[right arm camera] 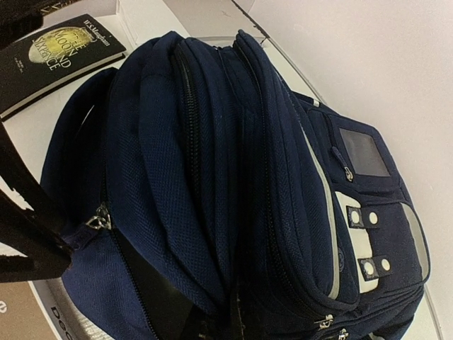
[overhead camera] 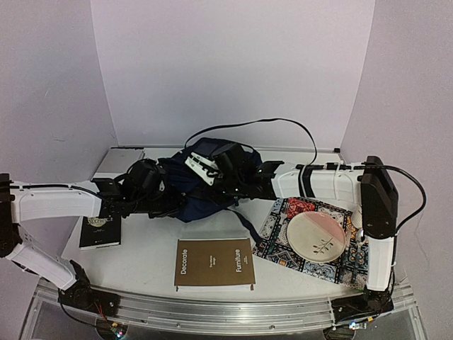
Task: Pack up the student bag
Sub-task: Grab the largest pocket of the student bag, then unzip the largest pocket of the student bag, then hold the largest pocket of the student bag, then unzip the largest pocket of the student bag.
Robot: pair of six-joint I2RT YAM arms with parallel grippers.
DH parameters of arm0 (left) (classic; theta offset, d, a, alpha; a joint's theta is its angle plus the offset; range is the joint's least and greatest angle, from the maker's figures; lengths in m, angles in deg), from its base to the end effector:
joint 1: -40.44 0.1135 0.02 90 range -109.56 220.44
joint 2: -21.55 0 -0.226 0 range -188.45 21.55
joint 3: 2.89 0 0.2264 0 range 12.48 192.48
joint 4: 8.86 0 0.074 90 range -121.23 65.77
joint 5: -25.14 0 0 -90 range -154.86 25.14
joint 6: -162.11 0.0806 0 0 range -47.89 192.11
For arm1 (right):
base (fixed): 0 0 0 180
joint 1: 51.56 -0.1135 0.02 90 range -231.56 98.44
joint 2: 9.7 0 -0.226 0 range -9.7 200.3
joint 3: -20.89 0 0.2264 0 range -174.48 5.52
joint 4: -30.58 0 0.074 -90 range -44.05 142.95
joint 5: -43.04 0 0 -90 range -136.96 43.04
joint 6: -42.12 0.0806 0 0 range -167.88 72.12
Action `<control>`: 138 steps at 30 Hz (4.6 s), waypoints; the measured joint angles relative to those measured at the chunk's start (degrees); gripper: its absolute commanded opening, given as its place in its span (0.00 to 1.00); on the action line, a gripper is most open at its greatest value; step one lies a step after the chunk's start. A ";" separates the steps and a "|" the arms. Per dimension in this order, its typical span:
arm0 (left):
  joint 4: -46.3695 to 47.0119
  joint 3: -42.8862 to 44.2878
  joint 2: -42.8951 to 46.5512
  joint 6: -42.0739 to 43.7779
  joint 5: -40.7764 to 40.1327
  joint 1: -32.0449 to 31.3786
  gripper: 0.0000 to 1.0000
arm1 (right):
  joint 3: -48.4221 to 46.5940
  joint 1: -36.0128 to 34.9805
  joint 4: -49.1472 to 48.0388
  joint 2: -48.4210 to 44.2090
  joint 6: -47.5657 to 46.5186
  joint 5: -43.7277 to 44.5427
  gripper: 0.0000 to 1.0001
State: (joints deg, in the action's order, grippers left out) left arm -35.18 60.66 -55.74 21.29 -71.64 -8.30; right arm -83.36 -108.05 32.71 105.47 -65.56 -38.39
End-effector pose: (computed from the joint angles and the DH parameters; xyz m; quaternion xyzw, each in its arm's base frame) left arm 0.2103 -0.2253 0.1811 -0.0414 0.9043 -0.2872 0.3130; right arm 0.2795 0.4004 0.2404 -0.4337 0.6508 0.1510 0.6046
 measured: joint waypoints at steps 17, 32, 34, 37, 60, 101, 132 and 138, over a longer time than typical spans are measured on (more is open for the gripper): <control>0.39 2.63 -7.66 1.99 -5.42 -0.43 0.18 | 0.00 0.23 1.37 -0.02 1.21 -2.38 0.00; -2.74 4.57 -5.00 5.21 -8.23 -2.48 0.00 | 1.02 1.09 0.66 -0.65 0.31 -1.71 0.00; -3.50 4.57 -2.72 6.05 -8.94 -2.48 0.00 | 2.20 1.48 -0.10 -1.62 -0.01 -1.84 0.00; -4.85 4.58 -0.06 7.43 -10.08 -2.26 0.00 | 4.39 2.13 -1.47 -3.96 -1.12 -2.46 0.00; -5.46 -1.33 7.36 18.01 4.43 15.92 0.00 | 10.09 13.62 -7.23 -8.87 -3.11 -22.93 0.19; -6.74 7.24 -2.59 15.13 25.45 10.14 0.00 | -0.09 -1.20 4.86 -0.22 -7.33 -9.64 0.00; -9.08 16.20 -20.60 22.37 6.54 22.29 0.25 | 8.56 2.84 6.93 -10.86 -6.99 -17.07 0.13; -5.92 12.06 -18.05 22.05 4.17 23.56 0.34 | 4.44 2.60 7.19 -4.89 -4.78 -18.23 0.28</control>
State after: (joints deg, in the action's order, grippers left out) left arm -41.09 72.72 -73.79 43.35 -67.46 15.26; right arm -78.92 -105.45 39.90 100.59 -70.34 -56.62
